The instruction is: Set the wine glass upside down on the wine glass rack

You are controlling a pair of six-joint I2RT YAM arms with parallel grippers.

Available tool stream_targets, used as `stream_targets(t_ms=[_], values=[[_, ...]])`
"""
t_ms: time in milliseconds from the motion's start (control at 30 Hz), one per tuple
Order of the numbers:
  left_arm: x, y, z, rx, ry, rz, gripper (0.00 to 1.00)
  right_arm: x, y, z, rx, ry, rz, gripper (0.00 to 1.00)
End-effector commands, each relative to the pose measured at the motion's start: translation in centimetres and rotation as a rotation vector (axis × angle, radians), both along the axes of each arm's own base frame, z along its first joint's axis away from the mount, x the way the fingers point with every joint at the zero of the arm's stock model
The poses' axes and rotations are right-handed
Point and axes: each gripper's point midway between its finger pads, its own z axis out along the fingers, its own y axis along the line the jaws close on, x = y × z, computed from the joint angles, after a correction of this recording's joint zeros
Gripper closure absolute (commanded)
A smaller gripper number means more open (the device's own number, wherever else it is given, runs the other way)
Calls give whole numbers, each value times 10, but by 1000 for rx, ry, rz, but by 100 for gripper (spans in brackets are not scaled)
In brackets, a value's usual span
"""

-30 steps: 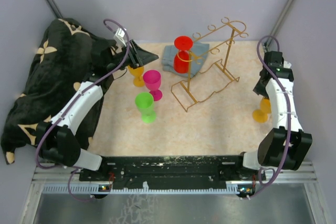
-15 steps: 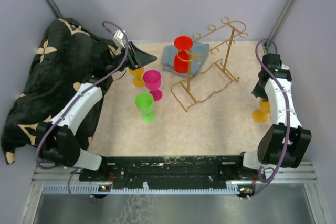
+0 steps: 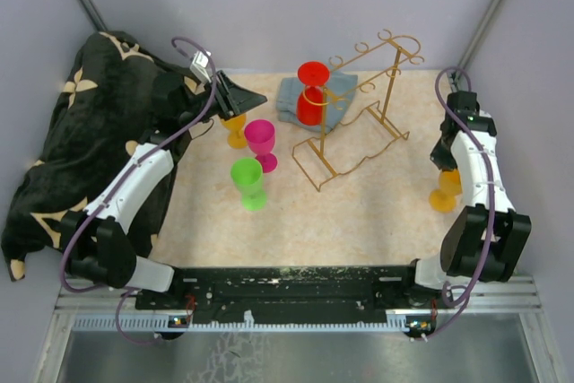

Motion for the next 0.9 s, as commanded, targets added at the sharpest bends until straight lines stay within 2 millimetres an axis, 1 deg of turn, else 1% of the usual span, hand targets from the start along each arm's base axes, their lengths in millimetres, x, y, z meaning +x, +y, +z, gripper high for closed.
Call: stream_targets(t_ms=[0, 133, 333, 433, 567, 667, 767, 867], values=[[-3, 3, 18, -20, -55, 0, 36, 14, -10, 41, -45, -127, -30, 100], [0, 3, 21, -17, -56, 11, 36, 25, -8, 75, -44, -230, -32, 100], [5, 5, 31, -16, -62, 34, 36, 39, -2, 138, -112, -438, -13, 100], [8, 5, 38, -24, -58, 41, 37, 44, 2, 177, -138, -581, -6, 100], [14, 5, 44, -20, -49, 58, 37, 48, 4, 228, -166, -717, 6, 100], [14, 5, 49, -30, -54, 65, 37, 52, 14, 268, -173, -843, 37, 100], [14, 5, 56, -46, -61, 63, 37, 50, 23, 307, -165, -991, 55, 100], [14, 3, 65, -62, -70, 54, 37, 42, 30, 346, -150, -1138, 68, 100]])
